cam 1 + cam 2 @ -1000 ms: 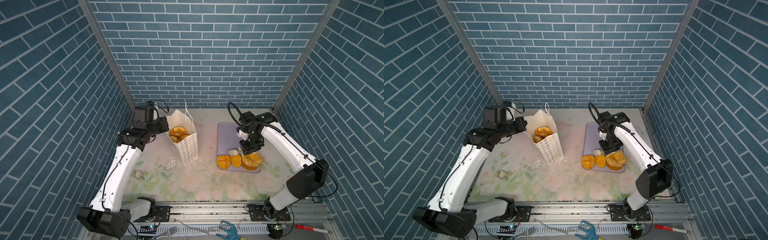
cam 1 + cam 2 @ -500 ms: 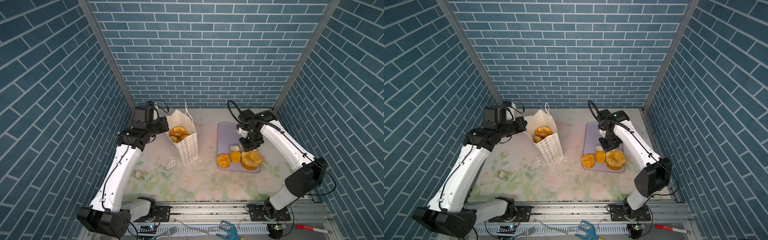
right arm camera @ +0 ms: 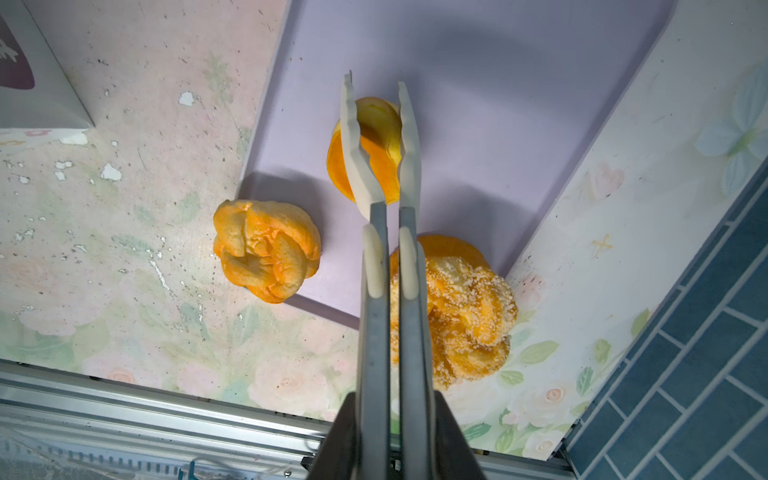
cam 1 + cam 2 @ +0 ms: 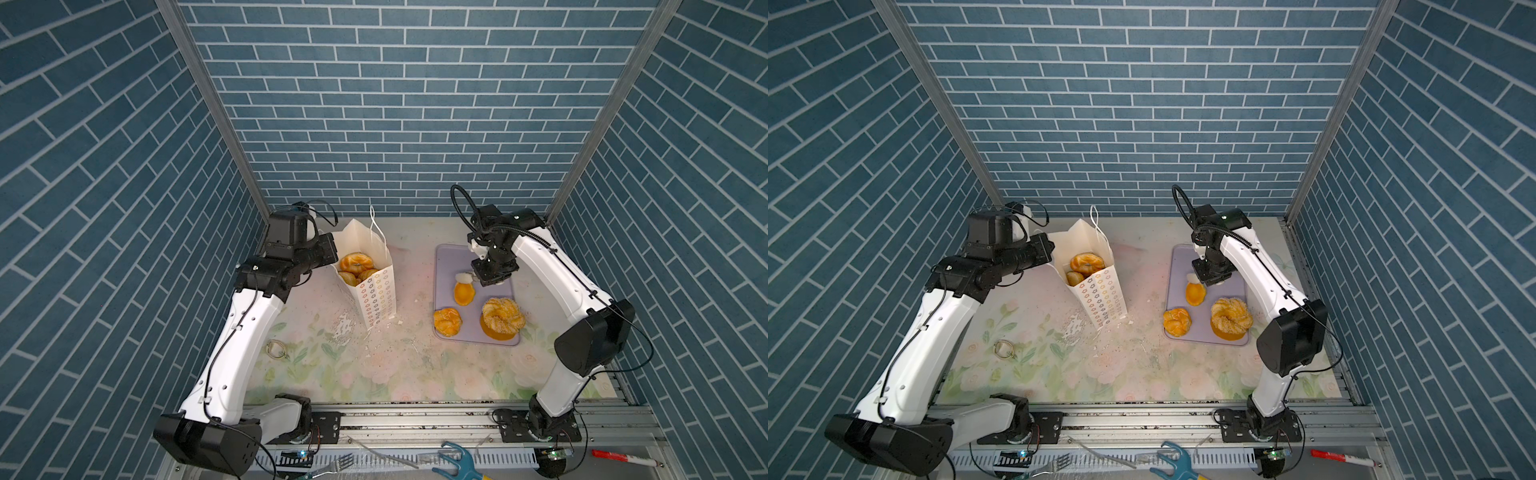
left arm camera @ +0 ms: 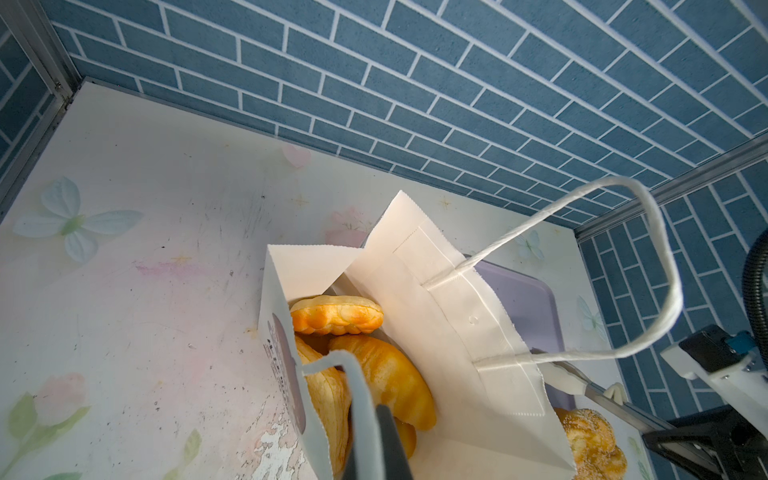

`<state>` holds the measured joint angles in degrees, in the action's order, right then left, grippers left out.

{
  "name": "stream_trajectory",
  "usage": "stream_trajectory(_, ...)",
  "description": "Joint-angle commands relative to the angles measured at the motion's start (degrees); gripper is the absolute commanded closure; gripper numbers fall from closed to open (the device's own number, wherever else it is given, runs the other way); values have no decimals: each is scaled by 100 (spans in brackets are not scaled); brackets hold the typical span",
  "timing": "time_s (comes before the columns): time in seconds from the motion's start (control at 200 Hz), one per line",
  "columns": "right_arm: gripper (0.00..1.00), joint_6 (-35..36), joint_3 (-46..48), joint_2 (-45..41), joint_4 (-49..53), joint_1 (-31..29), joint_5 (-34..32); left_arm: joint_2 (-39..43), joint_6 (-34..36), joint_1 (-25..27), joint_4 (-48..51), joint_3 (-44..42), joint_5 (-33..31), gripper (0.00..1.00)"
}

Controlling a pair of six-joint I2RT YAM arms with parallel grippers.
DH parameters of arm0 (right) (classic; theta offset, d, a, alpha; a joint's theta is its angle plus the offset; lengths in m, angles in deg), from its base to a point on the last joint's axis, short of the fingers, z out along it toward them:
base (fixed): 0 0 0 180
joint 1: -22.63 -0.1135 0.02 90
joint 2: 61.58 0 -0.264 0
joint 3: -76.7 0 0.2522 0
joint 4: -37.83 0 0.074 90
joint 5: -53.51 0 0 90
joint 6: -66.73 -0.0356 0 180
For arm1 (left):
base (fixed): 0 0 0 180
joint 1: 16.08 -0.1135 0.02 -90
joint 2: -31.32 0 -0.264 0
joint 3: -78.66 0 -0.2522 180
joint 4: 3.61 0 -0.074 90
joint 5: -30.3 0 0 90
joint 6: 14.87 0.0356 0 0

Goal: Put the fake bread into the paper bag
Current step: 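Lower the tongs around the flat yellow bun and close them, right gripper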

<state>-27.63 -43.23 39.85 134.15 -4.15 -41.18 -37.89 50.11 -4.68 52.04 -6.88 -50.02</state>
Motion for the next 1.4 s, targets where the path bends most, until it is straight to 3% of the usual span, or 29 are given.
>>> stream_trajectory(0.0, 82, 207, -286, 159, -44, 83, -155, -70, 62, 38, 24, 29, -16, 100)
stream_trajectory(0.165, 79, 244, -331, 327, -228, 205, -66, -41, 68, 35, 33, 8, -18, 100)
stream_trajectory(0.535, 61, 164, -323, 387, -769, 496, 201, 30, 67, 31, 64, 11, -18, 100)
stream_trajectory(0.7, 55, -36, -344, 220, -823, 541, -109, 83, 58, 33, 61, -42, -27, 100)
stream_trajectory(0.88, 48, -270, -117, -149, -960, 639, 108, 67, 59, 33, 11, -38, -19, 100)
stream_trajectory(1.395, 44, -652, 1254, -451, -1513, 701, 653, 55, 72, 38, 29, -55, -36, 100)
